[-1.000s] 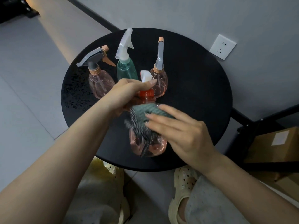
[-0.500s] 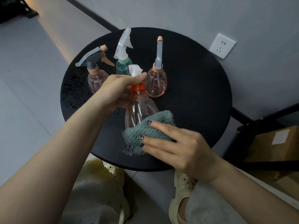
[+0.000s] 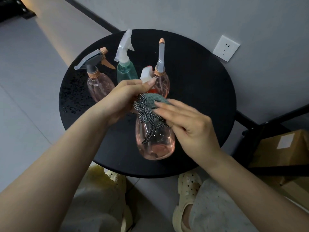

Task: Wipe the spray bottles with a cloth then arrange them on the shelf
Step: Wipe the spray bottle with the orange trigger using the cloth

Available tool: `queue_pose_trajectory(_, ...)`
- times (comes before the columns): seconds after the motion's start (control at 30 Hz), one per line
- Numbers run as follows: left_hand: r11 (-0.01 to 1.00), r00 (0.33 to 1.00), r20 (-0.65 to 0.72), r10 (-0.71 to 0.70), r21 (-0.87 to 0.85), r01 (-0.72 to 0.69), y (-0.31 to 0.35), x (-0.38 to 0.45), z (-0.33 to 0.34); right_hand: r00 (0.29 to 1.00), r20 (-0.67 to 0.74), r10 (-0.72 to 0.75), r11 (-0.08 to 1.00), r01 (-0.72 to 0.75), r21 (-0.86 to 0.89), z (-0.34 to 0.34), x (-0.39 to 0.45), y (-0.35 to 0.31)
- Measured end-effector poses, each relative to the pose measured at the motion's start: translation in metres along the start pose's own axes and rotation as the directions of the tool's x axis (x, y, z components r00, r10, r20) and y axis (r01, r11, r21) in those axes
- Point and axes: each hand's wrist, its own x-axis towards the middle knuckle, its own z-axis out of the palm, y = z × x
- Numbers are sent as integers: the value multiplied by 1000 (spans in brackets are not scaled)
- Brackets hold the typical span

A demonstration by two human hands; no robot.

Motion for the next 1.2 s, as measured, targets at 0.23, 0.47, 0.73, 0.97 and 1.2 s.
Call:
queue_pose_trajectory(0.23, 1000, 987, -159, 9, -16, -11, 0, 1, 5, 981, 29, -194, 950, 196, -245, -4, -9, 1)
queue_pose_trajectory(0.47, 995, 951, -300, 81, 78, -60, 1, 2, -8, 855, 290, -430, 775, 514, -367, -10, -23, -4)
queue_pose_trajectory(0.73, 990, 927, -365, 89, 136, -41, 2, 3, -8, 872, 265, -412, 810, 484, -332, -9, -17, -7)
queue_pose_trajectory(0.97, 999, 965, -263, -17, 32, 27, -3, 4, 4, 978, 116, -173, 962, 193, -193, 2, -6, 3)
queue_pose_trajectory(1.2, 995, 964, -250, -92, -46, 84, -3, 6, 0, 982, 60, -179, 964, 187, -189, 7, -3, 0)
